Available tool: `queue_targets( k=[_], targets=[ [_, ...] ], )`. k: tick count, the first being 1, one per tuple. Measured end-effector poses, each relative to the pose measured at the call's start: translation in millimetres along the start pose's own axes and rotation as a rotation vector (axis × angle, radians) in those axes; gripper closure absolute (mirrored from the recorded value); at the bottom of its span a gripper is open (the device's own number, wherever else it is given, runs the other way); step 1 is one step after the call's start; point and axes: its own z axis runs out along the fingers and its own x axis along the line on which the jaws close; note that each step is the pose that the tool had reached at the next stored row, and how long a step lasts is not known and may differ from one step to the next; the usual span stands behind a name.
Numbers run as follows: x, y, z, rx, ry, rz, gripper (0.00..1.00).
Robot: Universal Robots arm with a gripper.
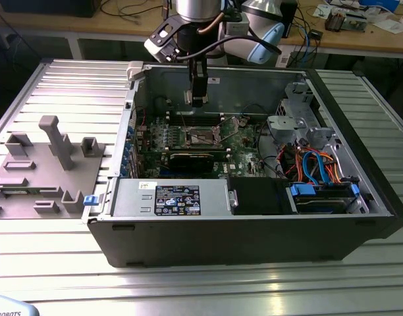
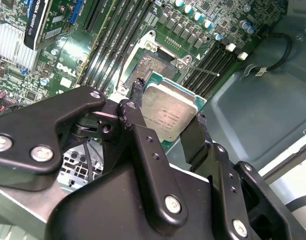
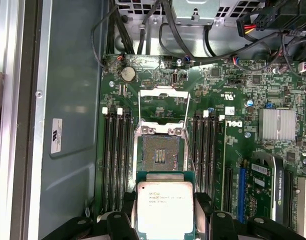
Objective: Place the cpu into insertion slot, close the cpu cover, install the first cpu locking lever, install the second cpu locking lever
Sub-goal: 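Place the cpu into insertion slot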
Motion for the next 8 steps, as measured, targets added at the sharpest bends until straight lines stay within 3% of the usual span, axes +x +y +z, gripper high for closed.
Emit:
queue_targets(
  k=[8],
  targets=[
    [0.2,-0.1,1.9,0.0,0.0,0.0,0.45]
  ],
)
